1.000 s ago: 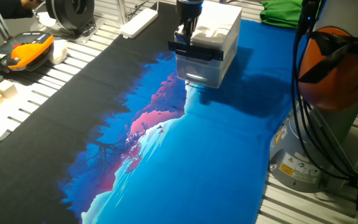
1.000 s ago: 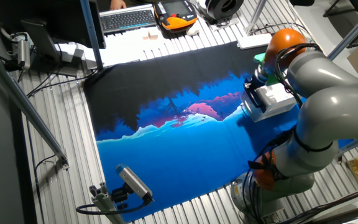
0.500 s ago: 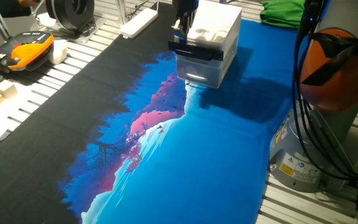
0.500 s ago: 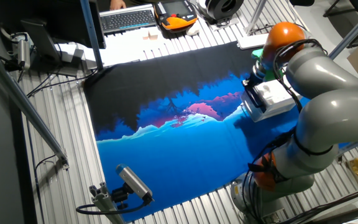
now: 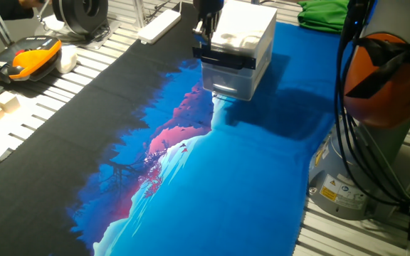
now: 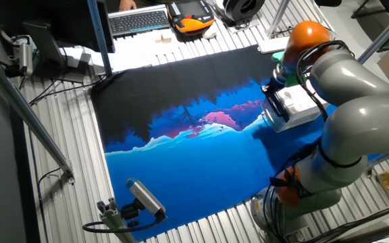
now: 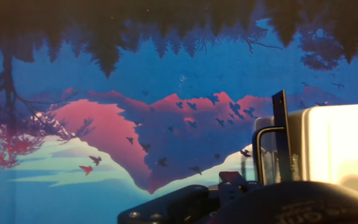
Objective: Grasp the handle and close the drawer
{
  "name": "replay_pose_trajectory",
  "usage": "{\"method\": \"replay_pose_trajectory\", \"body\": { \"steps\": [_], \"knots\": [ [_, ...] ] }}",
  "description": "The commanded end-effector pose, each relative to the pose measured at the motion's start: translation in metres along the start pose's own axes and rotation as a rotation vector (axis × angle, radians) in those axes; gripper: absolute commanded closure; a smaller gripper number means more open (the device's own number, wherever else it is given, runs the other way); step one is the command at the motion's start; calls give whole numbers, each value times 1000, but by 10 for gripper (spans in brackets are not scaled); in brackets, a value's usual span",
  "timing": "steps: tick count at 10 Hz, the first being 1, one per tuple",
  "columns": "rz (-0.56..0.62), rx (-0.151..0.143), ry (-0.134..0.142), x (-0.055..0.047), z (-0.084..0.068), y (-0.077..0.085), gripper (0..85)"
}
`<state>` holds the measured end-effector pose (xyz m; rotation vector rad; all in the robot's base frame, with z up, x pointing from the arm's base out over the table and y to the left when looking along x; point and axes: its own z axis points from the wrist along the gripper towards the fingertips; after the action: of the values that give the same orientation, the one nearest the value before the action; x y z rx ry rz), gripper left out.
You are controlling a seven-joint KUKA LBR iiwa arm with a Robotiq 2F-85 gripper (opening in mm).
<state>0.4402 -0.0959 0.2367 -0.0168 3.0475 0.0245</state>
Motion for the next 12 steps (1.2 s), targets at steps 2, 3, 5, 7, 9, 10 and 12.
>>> {"method": "replay_pose_trajectory", "body": {
  "steps": [2,3,5,7,9,10,12],
  "knots": [
    [-6,6,5,-2,-6,4,850],
    [-27,19,14,-2,-10,5,850],
    [-48,23,44,-3,-16,7,850],
    [-50,17,59,-2,-20,6,850],
    [-45,10,79,-2,-20,6,850],
    [-47,4,83,-2,-20,6,850],
    [-52,-4,86,-2,-20,7,850]
  ]
}}
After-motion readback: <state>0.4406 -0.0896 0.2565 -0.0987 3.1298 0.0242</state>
